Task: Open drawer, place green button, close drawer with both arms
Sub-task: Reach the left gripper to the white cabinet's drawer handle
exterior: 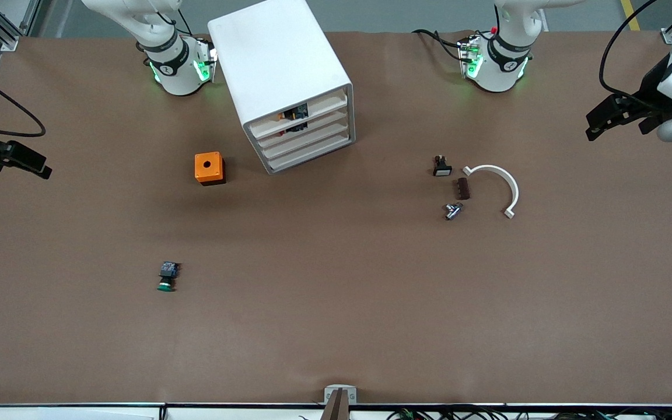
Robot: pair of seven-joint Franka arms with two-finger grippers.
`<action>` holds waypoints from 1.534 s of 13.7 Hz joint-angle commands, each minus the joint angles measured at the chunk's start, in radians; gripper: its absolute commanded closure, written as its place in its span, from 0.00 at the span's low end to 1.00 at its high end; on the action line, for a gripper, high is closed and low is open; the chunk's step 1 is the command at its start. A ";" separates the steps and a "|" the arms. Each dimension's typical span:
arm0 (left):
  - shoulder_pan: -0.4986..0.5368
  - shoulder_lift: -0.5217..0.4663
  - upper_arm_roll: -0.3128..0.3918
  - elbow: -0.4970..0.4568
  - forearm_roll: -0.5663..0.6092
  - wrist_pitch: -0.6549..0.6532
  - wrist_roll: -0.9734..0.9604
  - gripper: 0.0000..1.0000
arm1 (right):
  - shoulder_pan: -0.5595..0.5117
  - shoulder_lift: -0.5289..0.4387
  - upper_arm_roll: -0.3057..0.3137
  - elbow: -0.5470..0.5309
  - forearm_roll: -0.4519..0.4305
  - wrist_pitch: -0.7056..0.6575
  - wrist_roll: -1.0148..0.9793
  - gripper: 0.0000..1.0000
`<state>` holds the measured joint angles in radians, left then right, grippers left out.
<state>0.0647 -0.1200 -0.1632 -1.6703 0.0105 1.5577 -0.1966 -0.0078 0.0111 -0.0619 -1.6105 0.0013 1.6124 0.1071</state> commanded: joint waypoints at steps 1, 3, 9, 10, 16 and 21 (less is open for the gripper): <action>0.015 0.011 -0.012 0.029 -0.001 -0.028 0.005 0.00 | -0.001 0.003 0.005 0.004 -0.012 -0.022 0.003 0.00; 0.017 0.025 -0.012 0.046 -0.001 -0.030 0.003 0.00 | 0.002 0.006 0.005 0.000 -0.011 -0.029 0.003 0.00; -0.015 0.186 -0.027 0.081 -0.009 -0.036 -0.033 0.00 | 0.028 0.084 0.008 0.004 0.000 -0.022 0.009 0.00; -0.038 0.230 -0.038 0.083 -0.007 -0.015 -0.084 0.00 | 0.043 0.119 0.008 0.007 0.002 -0.019 0.008 0.00; -0.195 0.550 -0.041 0.239 -0.015 0.022 -0.436 0.00 | 0.118 0.323 0.007 0.001 0.051 0.139 0.061 0.00; -0.330 0.715 -0.041 0.284 -0.056 0.024 -0.758 0.00 | 0.138 0.539 0.008 0.000 0.075 0.343 0.178 0.00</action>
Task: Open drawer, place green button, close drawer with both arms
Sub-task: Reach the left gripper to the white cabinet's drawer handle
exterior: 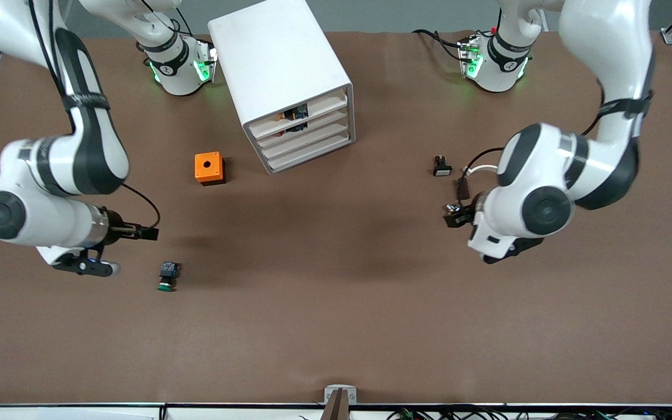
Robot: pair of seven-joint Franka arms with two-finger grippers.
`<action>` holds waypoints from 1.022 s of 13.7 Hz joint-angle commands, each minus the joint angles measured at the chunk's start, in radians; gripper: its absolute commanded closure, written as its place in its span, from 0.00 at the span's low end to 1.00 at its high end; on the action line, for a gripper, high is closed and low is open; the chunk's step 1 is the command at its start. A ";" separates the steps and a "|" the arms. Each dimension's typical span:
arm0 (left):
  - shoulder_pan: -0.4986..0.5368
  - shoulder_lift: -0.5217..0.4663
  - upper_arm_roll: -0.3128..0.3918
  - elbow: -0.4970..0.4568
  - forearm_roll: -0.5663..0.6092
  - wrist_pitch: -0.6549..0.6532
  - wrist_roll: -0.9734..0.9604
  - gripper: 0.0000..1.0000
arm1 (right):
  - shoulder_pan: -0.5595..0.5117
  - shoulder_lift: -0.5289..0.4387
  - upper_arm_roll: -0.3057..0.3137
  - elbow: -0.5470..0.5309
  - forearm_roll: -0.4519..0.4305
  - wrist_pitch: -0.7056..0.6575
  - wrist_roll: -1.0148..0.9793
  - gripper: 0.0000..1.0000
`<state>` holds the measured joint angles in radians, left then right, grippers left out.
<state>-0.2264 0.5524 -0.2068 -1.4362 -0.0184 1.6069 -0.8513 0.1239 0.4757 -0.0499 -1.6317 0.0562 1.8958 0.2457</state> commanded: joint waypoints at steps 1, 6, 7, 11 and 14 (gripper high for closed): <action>-0.056 0.058 0.003 0.049 -0.058 -0.024 -0.176 0.00 | 0.004 0.116 -0.004 0.023 0.040 0.109 0.040 0.00; -0.126 0.142 0.004 0.045 -0.288 -0.016 -0.512 0.00 | -0.009 0.236 -0.004 0.029 0.090 0.245 0.041 0.00; -0.145 0.162 0.004 0.045 -0.304 -0.016 -0.599 0.00 | -0.007 0.241 -0.005 0.027 0.100 0.262 0.047 0.00; -0.174 0.228 0.009 0.042 -0.497 -0.010 -0.926 0.00 | -0.020 0.256 -0.007 0.029 0.103 0.282 0.047 0.01; -0.189 0.299 0.007 0.040 -0.641 -0.007 -1.113 0.00 | -0.038 0.271 -0.007 0.029 0.102 0.307 0.044 0.11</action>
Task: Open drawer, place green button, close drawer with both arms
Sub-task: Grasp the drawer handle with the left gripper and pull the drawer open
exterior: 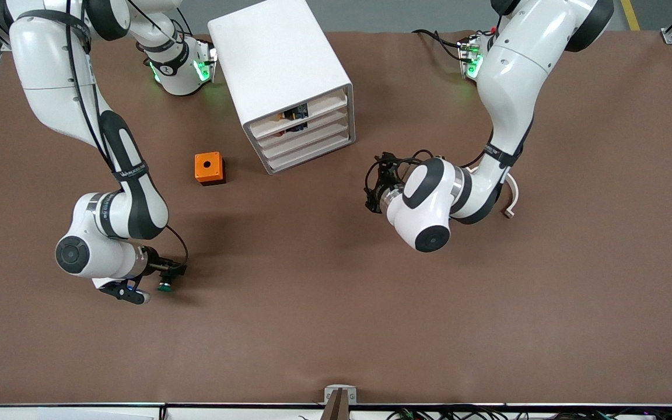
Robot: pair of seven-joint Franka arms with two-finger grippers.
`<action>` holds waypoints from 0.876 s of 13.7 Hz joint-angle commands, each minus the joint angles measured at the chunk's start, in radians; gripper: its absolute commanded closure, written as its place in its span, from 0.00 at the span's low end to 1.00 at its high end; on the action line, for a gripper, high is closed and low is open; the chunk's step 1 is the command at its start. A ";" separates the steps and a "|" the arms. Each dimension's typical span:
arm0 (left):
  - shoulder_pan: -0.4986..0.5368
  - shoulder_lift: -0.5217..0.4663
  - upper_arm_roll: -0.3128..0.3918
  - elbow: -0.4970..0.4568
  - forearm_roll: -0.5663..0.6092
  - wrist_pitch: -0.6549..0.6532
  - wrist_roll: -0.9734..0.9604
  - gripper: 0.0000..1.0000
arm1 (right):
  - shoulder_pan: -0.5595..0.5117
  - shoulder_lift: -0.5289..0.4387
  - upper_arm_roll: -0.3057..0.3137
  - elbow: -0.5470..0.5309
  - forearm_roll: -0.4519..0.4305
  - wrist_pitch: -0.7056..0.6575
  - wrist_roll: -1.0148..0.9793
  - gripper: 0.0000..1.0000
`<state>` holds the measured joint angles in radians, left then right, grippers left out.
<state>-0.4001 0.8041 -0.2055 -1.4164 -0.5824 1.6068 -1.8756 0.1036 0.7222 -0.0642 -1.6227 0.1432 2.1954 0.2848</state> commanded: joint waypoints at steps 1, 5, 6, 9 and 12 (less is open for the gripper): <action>-0.022 0.068 0.006 0.020 -0.127 -0.007 -0.095 0.00 | -0.019 0.031 0.007 0.021 0.015 0.006 0.007 0.19; -0.100 0.124 0.008 0.017 -0.204 -0.001 -0.243 0.02 | -0.018 0.033 0.009 0.043 0.019 -0.005 0.048 0.58; -0.103 0.145 0.008 0.017 -0.250 0.013 -0.319 0.06 | -0.018 0.033 0.009 0.046 0.030 -0.006 0.051 0.68; -0.152 0.167 0.008 0.020 -0.315 0.016 -0.431 0.17 | -0.018 0.031 0.009 0.050 0.042 -0.009 0.053 0.98; -0.172 0.171 0.006 0.020 -0.338 0.016 -0.488 0.27 | -0.015 0.023 0.007 0.063 0.044 -0.074 0.086 1.00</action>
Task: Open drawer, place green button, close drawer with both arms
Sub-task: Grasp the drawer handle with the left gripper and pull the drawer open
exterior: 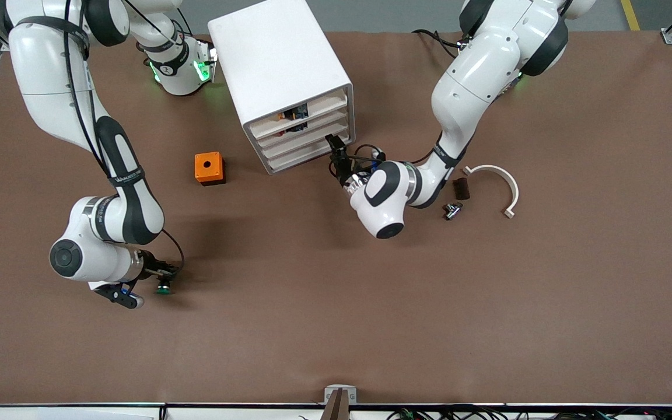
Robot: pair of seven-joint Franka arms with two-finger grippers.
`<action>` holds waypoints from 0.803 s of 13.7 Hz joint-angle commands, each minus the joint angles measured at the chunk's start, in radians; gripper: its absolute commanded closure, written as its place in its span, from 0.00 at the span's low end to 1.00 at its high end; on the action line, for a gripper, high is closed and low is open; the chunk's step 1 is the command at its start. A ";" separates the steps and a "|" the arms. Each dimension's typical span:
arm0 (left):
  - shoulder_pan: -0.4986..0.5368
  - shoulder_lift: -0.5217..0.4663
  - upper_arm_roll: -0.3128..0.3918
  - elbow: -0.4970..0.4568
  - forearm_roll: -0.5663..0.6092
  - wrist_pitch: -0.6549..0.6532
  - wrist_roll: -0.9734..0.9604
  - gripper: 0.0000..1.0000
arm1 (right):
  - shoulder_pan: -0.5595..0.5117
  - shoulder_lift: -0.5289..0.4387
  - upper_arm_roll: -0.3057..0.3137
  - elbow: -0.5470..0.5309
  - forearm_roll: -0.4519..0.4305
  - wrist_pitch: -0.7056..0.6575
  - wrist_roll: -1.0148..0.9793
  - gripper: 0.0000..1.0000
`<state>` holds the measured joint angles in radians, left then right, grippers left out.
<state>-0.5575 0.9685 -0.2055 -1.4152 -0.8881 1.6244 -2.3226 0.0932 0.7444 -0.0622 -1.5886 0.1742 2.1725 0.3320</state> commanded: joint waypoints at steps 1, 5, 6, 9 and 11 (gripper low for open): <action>-0.025 0.007 0.006 0.019 -0.058 -0.003 -0.043 0.31 | -0.004 -0.005 0.007 0.035 0.013 -0.071 0.091 1.00; -0.044 0.010 0.006 0.019 -0.078 -0.001 -0.043 0.56 | 0.029 -0.033 0.009 0.098 0.013 -0.226 0.274 1.00; -0.044 0.010 0.006 0.018 -0.078 -0.001 -0.043 0.69 | 0.033 -0.065 0.009 0.098 0.013 -0.240 0.312 1.00; -0.038 0.010 0.012 0.019 -0.077 0.006 -0.031 0.98 | 0.052 -0.134 0.018 0.098 0.033 -0.295 0.467 1.00; -0.021 0.006 0.029 0.027 -0.072 0.006 -0.024 0.99 | 0.081 -0.172 0.024 0.099 0.063 -0.333 0.574 1.00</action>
<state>-0.5909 0.9696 -0.1952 -1.4112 -0.9465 1.6295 -2.3481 0.1487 0.6237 -0.0429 -1.4735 0.2024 1.8694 0.8097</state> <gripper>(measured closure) 0.859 0.577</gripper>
